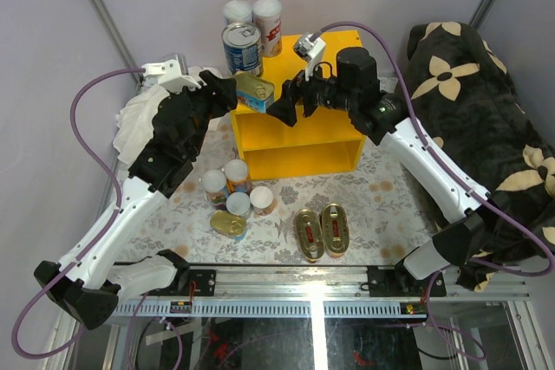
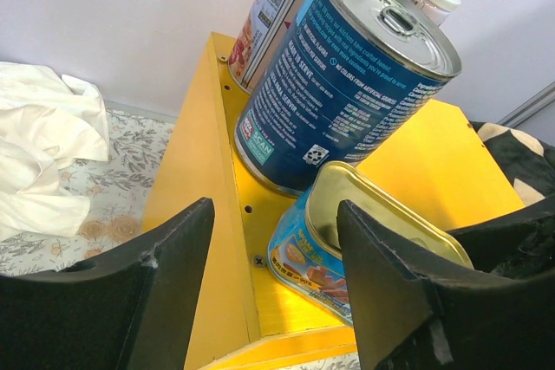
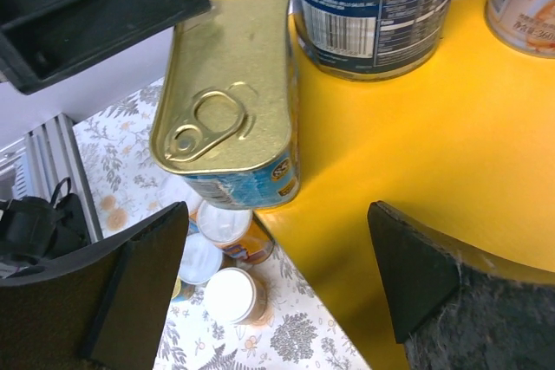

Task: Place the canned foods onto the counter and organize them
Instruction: Place the canned food on the counter.

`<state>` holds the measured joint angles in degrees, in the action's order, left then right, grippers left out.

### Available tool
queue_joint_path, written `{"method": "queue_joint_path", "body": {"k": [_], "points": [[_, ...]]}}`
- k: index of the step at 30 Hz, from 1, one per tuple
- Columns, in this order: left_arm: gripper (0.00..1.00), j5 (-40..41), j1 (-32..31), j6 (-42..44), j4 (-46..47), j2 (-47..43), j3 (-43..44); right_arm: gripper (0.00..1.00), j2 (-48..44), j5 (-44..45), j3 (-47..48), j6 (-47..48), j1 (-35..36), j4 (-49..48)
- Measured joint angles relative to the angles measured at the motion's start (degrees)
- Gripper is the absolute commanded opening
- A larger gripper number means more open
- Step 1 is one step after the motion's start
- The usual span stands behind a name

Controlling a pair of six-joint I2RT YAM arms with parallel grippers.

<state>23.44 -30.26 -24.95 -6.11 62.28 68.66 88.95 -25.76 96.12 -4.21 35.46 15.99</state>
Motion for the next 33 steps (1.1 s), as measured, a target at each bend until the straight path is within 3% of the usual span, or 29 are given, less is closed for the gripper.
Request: {"method": "queue_joint_path", "body": {"k": [6, 20, 22, 27, 29, 33], "points": [[0.58, 0.0, 0.0, 0.0, 0.0, 0.0, 0.0, 0.84, -1.2, -2.4, -1.3, -0.6, 0.5, -1.5], [0.60, 0.1, 0.0, 0.0, 0.0, 0.7, 0.5, 0.78, 1.6, 1.3, 1.0, -1.9, 1.4, -1.5], [0.64, 0.0, 0.0, 0.1, 0.0, 0.8, 0.6, 0.78, 2.2, 2.8, 1.8, -2.0, 1.4, -1.2], [0.84, -0.2, 0.0, 0.3, -0.3, 0.9, 0.6, 0.76, 3.7, 6.9, 4.0, -2.3, 1.4, -0.9], [0.92, -0.3, 0.0, 0.4, -0.5, 0.9, 0.6, 0.72, 3.8, 8.2, 4.2, -2.5, 1.4, -0.9], [0.97, -0.5, 0.0, 0.4, -0.7, 0.5, 0.5, 0.63, 3.8, 9.0, 4.2, -3.0, 1.4, -0.8]]}}
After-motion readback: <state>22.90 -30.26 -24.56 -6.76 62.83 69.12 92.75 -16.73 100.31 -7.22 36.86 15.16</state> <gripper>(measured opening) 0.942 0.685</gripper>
